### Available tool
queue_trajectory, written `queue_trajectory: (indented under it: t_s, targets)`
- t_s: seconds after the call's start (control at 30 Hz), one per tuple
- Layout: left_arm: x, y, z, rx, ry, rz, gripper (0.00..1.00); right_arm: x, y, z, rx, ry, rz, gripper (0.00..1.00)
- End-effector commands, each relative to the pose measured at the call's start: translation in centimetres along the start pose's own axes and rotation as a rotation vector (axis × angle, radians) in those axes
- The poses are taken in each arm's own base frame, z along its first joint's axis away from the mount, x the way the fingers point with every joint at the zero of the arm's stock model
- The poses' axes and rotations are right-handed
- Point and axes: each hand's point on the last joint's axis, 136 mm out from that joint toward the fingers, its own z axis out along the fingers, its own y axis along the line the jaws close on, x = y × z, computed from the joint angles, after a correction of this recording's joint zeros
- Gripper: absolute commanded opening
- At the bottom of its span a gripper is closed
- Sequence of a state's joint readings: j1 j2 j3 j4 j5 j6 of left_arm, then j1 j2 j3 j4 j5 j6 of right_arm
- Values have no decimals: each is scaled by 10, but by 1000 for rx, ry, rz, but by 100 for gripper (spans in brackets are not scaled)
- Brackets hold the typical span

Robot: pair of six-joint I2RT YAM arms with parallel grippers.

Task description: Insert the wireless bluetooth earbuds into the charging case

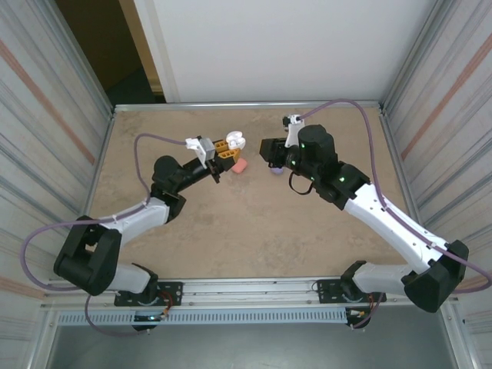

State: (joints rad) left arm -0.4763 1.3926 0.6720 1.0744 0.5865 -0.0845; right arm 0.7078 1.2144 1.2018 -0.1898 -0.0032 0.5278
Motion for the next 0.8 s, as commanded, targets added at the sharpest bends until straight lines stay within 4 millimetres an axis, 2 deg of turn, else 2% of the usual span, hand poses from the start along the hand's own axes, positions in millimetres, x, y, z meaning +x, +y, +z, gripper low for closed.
queue_trajectory:
  t_s: [0.0,0.3,0.77]
  targets:
    - [-15,-3,8,29,-41,45,0,-34,26,-6,-51,-114,-55,20]
    - [-11,1,11,22,-27,30,0,-43,40,9,-68,-146,-80,20]
    - [-10,1,14,27,-25,24,0,-35,43,37,-64,-115,-98,19]
